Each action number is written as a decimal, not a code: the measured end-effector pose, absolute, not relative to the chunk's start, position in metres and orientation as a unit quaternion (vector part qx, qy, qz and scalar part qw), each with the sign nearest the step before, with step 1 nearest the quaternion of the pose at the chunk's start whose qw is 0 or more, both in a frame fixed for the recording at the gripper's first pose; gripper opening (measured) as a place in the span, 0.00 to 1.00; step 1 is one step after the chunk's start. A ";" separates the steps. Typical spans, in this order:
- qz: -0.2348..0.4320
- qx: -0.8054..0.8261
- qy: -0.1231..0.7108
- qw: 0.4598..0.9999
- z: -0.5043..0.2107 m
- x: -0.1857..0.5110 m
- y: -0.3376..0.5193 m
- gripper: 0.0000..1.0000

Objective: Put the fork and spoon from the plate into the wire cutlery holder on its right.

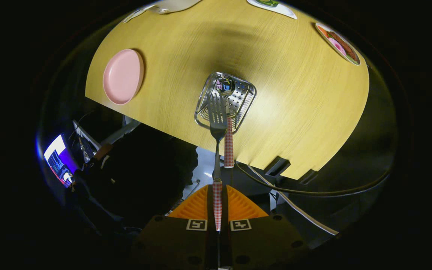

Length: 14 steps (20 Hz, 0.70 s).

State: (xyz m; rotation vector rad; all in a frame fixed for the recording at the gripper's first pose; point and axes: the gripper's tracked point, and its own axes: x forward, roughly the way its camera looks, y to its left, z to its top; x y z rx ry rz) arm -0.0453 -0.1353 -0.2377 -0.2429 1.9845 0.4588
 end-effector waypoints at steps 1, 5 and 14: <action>0.188 -0.106 0.835 0.506 -0.243 -0.042 -0.137 0.08; 0.180 -0.131 0.864 0.452 -0.264 -0.033 -0.139 0.08; 0.177 -0.144 0.880 0.417 -0.274 -0.012 -0.134 0.11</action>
